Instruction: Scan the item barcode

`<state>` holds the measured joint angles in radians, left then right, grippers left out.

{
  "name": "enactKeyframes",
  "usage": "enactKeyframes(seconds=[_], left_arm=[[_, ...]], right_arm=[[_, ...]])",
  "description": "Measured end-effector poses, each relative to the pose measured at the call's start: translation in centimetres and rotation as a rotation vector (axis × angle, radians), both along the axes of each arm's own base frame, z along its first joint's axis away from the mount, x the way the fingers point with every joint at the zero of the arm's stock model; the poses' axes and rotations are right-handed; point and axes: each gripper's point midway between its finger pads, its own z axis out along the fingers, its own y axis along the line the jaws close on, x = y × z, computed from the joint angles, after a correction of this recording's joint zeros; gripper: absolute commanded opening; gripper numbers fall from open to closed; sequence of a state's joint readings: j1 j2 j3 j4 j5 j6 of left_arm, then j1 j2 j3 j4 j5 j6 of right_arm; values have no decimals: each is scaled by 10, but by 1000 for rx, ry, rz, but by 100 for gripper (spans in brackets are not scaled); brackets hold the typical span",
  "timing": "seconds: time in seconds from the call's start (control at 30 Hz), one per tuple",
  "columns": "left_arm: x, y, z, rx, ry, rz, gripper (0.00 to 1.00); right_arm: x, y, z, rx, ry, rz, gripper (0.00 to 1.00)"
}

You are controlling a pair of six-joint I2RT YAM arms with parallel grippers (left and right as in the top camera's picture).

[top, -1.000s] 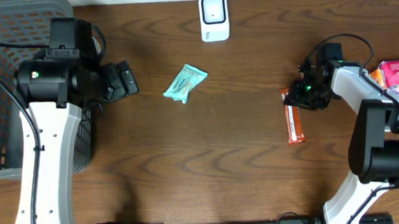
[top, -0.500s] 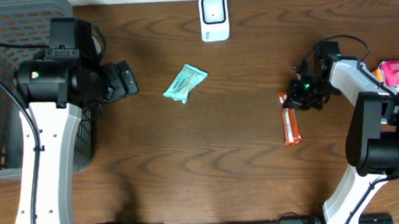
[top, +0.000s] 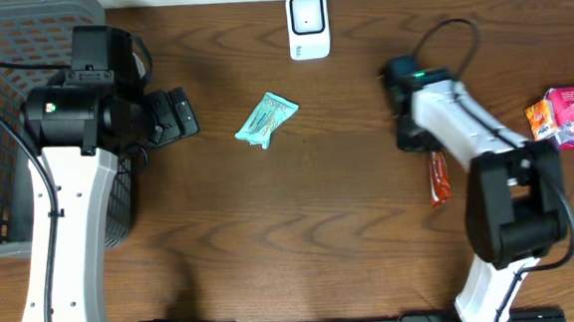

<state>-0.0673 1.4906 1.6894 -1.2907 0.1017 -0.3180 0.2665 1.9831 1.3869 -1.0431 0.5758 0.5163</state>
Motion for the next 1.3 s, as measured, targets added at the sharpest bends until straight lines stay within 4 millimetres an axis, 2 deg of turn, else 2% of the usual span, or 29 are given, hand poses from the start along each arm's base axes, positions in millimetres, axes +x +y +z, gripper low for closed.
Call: enactKeyframes(seconds=[0.13,0.17,0.2,0.3,0.33,0.4,0.5,0.57,0.7,0.8,0.87,1.0,1.1,1.17,1.27,1.3], left_arm=[[0,0,0,0,0,0,98],[0,0,0,0,0,0,98],[0,0,0,0,0,0,98],[0,0,0,0,0,0,98],[0,0,0,0,0,0,98],[0,0,0,0,0,0,98],[0,0,0,0,0,0,98],[0,0,0,0,0,0,98],[0,0,0,0,0,0,98],[0,0,0,0,0,0,98],[0,0,0,0,0,0,98],[0,0,0,0,0,0,98],[0,0,0,0,0,0,98],[0,0,0,0,0,1,98],[0,0,0,0,-1,1,98],[0,0,0,0,0,0,98]], right_arm=[[4,28,-11,-73,-26,61,1],[3,38,-17,-73,-27,80,5],[3,47,-22,-69,-28,96,16],[3,76,-33,-32,-44,141,64],[3,85,-34,-19,-52,156,70],[1,102,-34,-2,-60,190,73],[1,123,-26,19,-59,231,75],[6,133,-12,41,-61,243,75],[30,150,26,115,-102,260,76],[44,154,53,165,-112,281,77],[46,150,62,187,-81,303,77],[28,132,58,205,60,319,70],[19,120,50,211,121,306,68],[15,114,38,216,147,301,63],[13,107,10,218,150,285,65],[12,105,7,216,152,282,65]])
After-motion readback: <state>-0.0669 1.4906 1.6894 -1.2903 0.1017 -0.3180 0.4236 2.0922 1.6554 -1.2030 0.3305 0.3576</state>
